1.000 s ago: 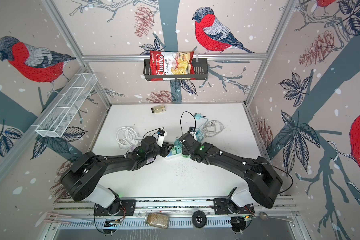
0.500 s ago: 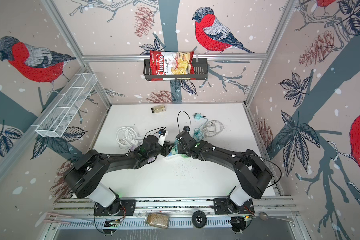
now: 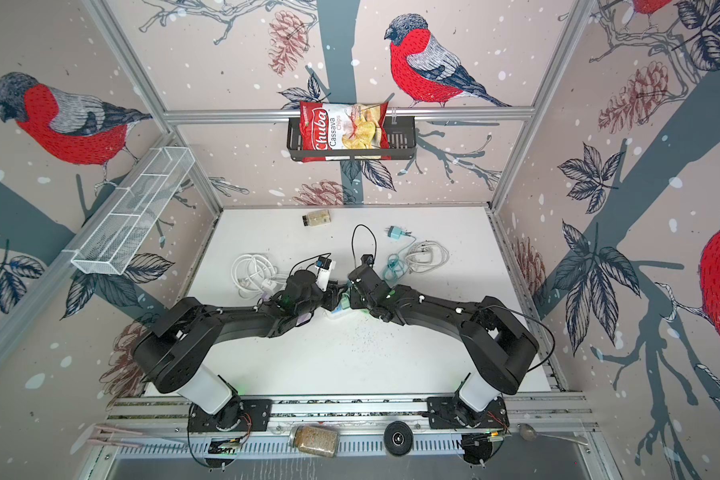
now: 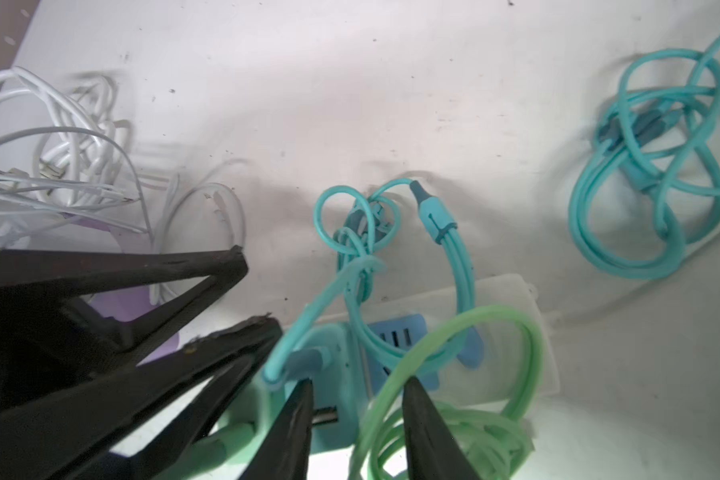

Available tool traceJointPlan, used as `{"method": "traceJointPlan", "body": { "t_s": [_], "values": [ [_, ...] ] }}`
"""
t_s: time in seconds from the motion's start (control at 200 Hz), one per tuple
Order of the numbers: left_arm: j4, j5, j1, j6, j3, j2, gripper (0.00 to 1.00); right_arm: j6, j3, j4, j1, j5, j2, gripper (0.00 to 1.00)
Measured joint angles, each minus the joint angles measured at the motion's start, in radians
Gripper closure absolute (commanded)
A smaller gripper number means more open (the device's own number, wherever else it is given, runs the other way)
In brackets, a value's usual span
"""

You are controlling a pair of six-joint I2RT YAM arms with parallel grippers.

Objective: Insert the plug

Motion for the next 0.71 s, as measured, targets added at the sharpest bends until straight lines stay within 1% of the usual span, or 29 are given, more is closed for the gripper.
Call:
{"method": "traceJointPlan", "body": {
  "t_s": [0.12,0.275,0.39,0.445,0.49,0.525,0.61,0.705],
  "values": [
    [0.013,0.007,0.0,0.0,0.0,0.003,0.57,0.007,-0.015,0.013,0.018,-0.023,0.029,0.64],
    [0.019,-0.002,0.0,0.0,0.0,0.006,0.57,0.02,-0.023,0.031,0.029,-0.01,0.037,0.65],
    [0.024,-0.002,0.0,0.0,0.0,0.01,0.57,0.021,-0.026,0.033,0.031,-0.005,0.031,0.63],
    [0.027,-0.001,0.0,-0.001,0.0,0.014,0.57,0.021,-0.024,0.022,0.03,-0.009,0.026,0.6],
    [0.028,0.0,0.0,-0.001,0.002,0.019,0.57,0.021,-0.019,0.005,0.029,-0.013,0.022,0.52],
    [0.031,0.0,0.0,0.0,0.004,0.023,0.57,0.02,-0.013,-0.013,0.025,-0.016,0.019,0.49],
    [0.035,0.0,0.0,-0.001,0.008,0.03,0.57,0.014,0.004,-0.055,0.018,-0.023,0.009,0.47],
    [0.036,0.003,0.0,-0.002,0.01,0.034,0.57,0.002,0.02,-0.074,0.012,-0.035,-0.017,0.47]
  ]
}}
